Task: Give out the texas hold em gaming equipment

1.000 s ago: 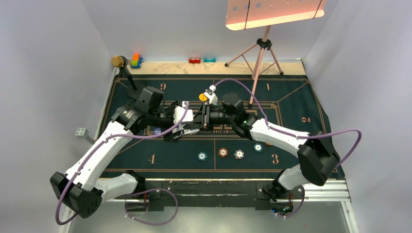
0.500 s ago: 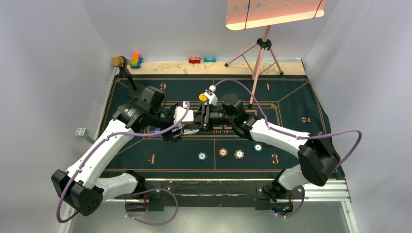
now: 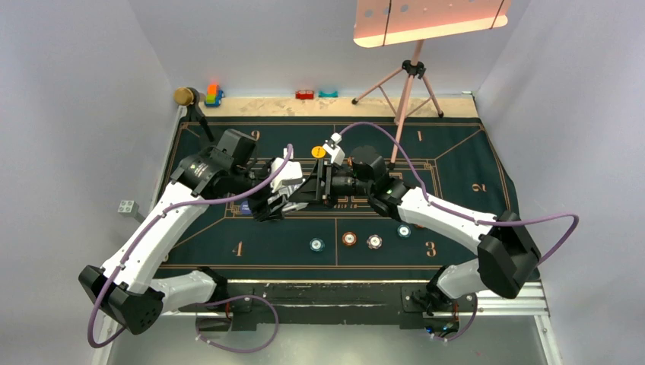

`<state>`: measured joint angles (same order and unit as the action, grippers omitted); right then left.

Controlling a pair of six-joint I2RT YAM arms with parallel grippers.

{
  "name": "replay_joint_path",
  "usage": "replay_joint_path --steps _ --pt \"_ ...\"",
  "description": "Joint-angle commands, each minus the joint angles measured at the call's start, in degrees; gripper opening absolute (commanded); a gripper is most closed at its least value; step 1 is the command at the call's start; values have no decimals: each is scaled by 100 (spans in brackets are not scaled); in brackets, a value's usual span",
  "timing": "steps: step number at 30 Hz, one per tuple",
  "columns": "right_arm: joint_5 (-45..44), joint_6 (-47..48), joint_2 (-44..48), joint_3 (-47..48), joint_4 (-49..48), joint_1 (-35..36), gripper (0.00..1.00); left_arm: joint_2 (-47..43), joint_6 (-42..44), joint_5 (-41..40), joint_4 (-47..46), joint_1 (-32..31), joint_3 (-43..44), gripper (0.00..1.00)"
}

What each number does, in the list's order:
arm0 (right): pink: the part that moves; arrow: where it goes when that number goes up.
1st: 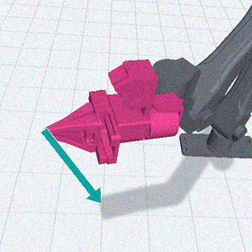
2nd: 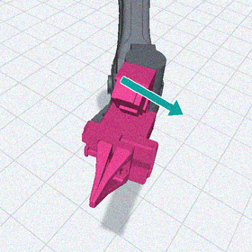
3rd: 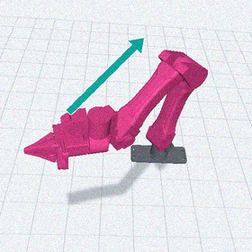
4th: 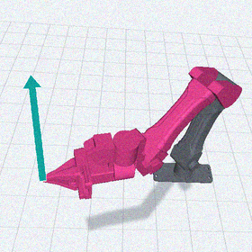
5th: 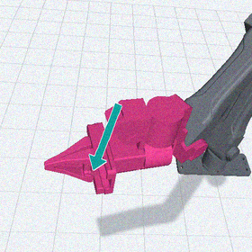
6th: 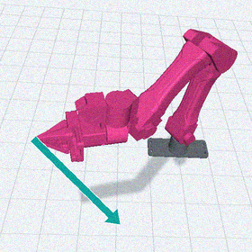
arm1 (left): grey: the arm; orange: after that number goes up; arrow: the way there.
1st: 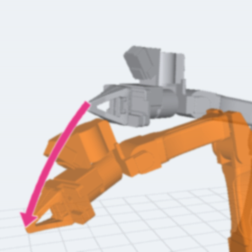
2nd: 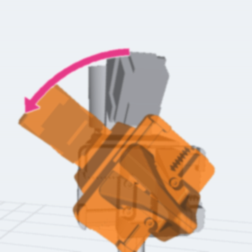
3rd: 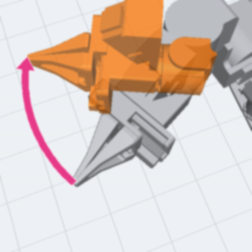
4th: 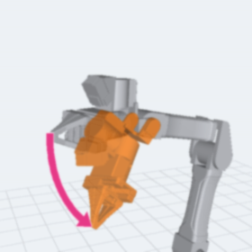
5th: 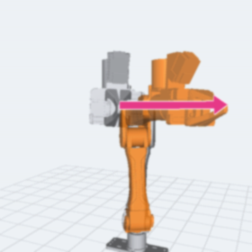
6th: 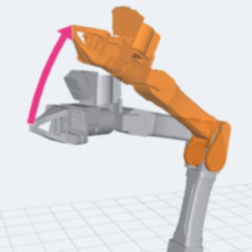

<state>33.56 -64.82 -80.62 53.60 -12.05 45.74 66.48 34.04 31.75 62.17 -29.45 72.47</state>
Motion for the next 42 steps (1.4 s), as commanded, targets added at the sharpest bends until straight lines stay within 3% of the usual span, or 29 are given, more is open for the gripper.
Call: replay_joint_path --steps 1,10,20,32,42 --pt "-69 332 100 387 425 19 56 -22 -91 -24 525 -36 419 0" --pt "-45 609 10 927 882 15 61 -147 148 183 1055 -37 427 0" --pt "-104 663 -29 856 1188 14 61 -474 562 -107 360 -41 16 0" --pt "63 652 -222 795 1034 121 60 -160 550 -149 404 -44 -24 0" --pt "70 752 -342 568 1001 146 51 21 377 -188 285 -47 2 0"
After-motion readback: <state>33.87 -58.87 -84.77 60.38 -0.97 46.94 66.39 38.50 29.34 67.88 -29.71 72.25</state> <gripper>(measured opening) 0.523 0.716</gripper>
